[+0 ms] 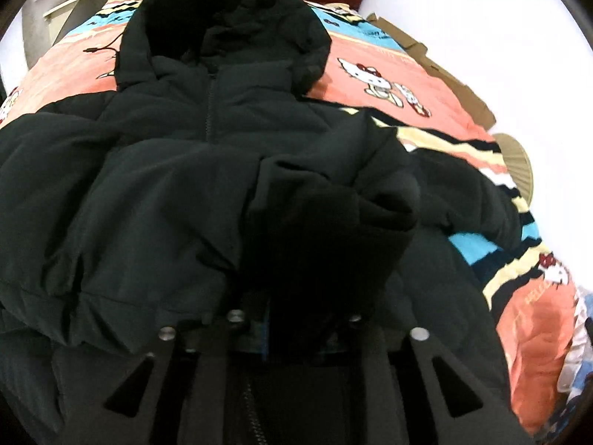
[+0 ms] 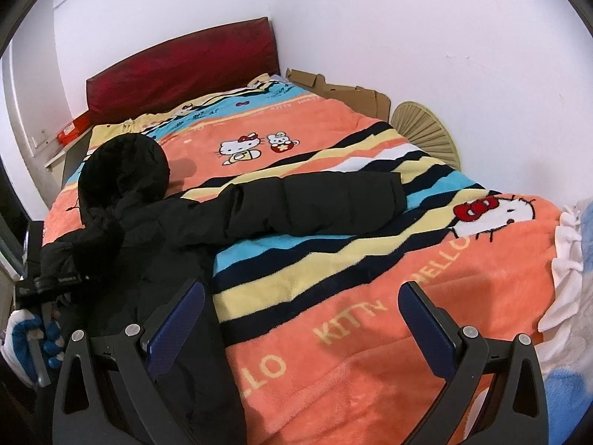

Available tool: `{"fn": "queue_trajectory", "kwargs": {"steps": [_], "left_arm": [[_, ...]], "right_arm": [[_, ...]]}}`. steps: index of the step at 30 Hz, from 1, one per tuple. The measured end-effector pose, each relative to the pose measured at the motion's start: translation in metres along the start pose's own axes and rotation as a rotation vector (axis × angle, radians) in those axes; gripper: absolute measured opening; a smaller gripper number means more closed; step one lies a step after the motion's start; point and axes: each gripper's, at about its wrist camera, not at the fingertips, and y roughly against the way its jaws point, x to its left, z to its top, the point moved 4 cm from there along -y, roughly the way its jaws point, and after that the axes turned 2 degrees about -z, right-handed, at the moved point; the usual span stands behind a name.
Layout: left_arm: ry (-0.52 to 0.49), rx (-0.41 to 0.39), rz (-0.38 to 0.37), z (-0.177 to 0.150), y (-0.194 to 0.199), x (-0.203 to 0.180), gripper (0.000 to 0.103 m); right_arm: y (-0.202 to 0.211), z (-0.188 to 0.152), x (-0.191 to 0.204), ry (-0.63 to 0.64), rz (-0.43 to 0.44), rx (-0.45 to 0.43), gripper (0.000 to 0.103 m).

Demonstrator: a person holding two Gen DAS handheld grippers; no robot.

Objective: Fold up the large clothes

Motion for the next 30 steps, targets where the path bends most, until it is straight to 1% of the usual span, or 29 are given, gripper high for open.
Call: {"fn": "queue_trajectory", "kwargs": {"steps": [2,3,4,5,6,7,8,9,12,14,15,17,19,21,25,28,30], "left_arm": [[-0.025,0.0,0.013,0.0,0.008,0.0,0.024],[-0.039,-0.001,0.018,0.0,0.011,-0.002,0.027],[-0.053,-0.002,0.022,-0.001,0.013,-0.005,0.033],[-0.06,-0.002,0.021,-0.002,0.014,-0.008,0.037],[-0.064,-0.002,0.021,-0.003,0.015,-0.011,0.044],[-0.071,-0.007,0.024,-0.004,0.018,-0.012,0.054],[-0.078,-0.015,0.029,-0.004,0.014,-0.023,0.057],[-0.087,-0.028,0.036,-0.004,0.018,-0.026,0.06],[-0.102,-0.047,0.028,-0.003,0.029,-0.031,0.061],[-0.098,-0.062,0.01,-0.002,0.039,-0.031,0.061],[-0.095,-0.075,-0.011,-0.001,0.045,-0.031,0.061],[-0.092,-0.092,-0.037,-0.002,0.056,-0.028,0.061],[-0.09,-0.11,-0.043,-0.003,0.067,-0.021,0.061],[-0.098,-0.105,-0.033,-0.006,0.072,-0.015,0.061],[-0.128,-0.089,0.022,-0.017,0.076,0.003,0.061],[-0.148,-0.101,0.068,-0.027,0.08,0.015,0.061],[-0.147,-0.118,0.085,-0.032,0.081,0.021,0.061]], "right_arm": [[0.002,0.0,0.002,0.001,0.004,-0.001,0.103],[0.003,0.0,0.003,0.001,0.008,-0.003,0.103],[0.004,0.0,0.003,0.002,0.01,-0.005,0.103],[0.006,0.0,0.004,0.004,0.012,-0.007,0.103],[0.007,0.0,0.005,0.006,0.013,-0.009,0.103],[0.009,0.0,0.006,0.007,0.015,-0.01,0.103],[0.01,-0.001,0.007,0.009,0.016,-0.011,0.103],[0.011,-0.001,0.007,0.009,0.016,-0.011,0.103],[0.015,0.0,0.007,0.004,0.017,-0.014,0.103],[0.017,0.001,0.005,0.0,0.017,-0.013,0.103],[0.017,0.001,0.004,-0.003,0.017,-0.012,0.103],[0.017,0.004,0.0,-0.015,0.009,-0.014,0.103],[0.016,0.007,-0.004,-0.029,0.002,-0.015,0.103],[0.011,0.009,-0.009,-0.041,-0.012,-0.009,0.103],[0.0,0.006,-0.019,-0.066,-0.021,0.009,0.103],[-0.014,0.007,-0.033,-0.12,-0.016,0.027,0.103],[-0.023,0.01,-0.043,-0.162,-0.003,0.032,0.103]]}}
